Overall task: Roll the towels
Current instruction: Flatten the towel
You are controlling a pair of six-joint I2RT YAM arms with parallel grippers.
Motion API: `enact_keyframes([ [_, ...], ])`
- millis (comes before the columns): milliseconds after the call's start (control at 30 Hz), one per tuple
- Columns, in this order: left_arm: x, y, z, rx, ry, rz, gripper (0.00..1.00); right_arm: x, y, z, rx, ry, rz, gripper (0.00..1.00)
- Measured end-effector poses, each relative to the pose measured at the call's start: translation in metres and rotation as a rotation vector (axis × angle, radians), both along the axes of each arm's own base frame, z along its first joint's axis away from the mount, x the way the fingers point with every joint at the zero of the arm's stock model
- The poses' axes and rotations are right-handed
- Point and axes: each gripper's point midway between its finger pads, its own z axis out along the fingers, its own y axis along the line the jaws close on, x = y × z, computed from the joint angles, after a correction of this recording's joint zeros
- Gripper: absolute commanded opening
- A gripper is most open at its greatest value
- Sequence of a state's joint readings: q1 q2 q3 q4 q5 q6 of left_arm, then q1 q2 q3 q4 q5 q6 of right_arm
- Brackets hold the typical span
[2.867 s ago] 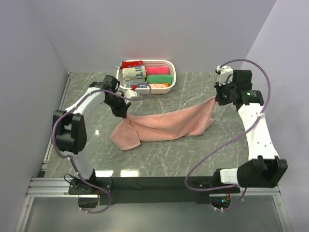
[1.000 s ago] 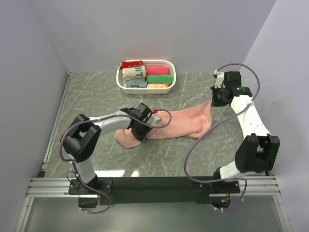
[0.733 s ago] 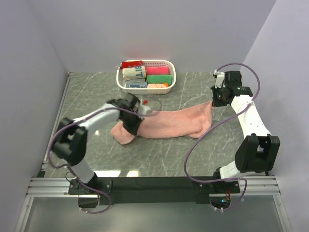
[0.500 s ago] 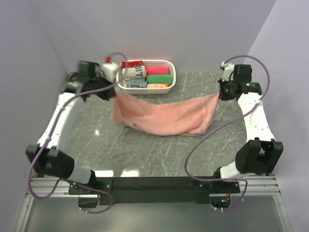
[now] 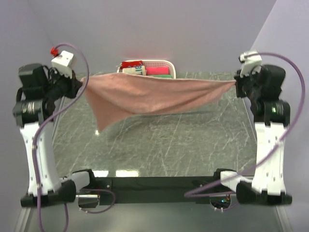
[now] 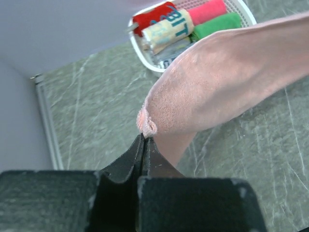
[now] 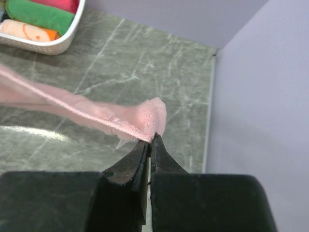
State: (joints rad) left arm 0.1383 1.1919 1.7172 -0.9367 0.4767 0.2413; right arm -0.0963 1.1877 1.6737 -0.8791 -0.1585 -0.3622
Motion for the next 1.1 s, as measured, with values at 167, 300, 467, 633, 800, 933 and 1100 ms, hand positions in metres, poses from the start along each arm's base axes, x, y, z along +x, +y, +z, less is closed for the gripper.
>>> enact_keyframes([
  [167, -0.053, 0.007, 0.023, -0.005, -0.105, 0.087, 0.0, -0.063, -0.004, 0.025, -0.063, -0.126, -0.031, 0.0],
  [300, -0.085, 0.009, 0.049, -0.013, -0.221, 0.153, 0.0, -0.097, -0.004, 0.05, -0.096, -0.23, -0.046, 0.0],
  [467, -0.075, 0.021, 0.047, -0.012, -0.234, 0.218, 0.0, -0.089, -0.006, 0.046, -0.112, -0.216, -0.043, 0.0],
  [633, -0.012, 0.033, -0.012, -0.021, -0.059, 0.227, 0.0, -0.014, -0.01, -0.02, -0.101, -0.007, -0.026, 0.0],
  [800, 0.055, 0.045, -0.119, -0.036, 0.187, 0.232, 0.01, 0.061, -0.008, -0.134, -0.089, 0.274, -0.024, 0.0],
  [933, 0.085, 0.052, -0.198, -0.048, 0.352, 0.25, 0.0, 0.094, -0.004, -0.207, -0.079, 0.432, -0.036, 0.0],
  [1100, 0.129, 0.059, -0.27, -0.086, 0.476, 0.274, 0.01, 0.137, -0.003, -0.278, -0.058, 0.562, -0.085, 0.07],
])
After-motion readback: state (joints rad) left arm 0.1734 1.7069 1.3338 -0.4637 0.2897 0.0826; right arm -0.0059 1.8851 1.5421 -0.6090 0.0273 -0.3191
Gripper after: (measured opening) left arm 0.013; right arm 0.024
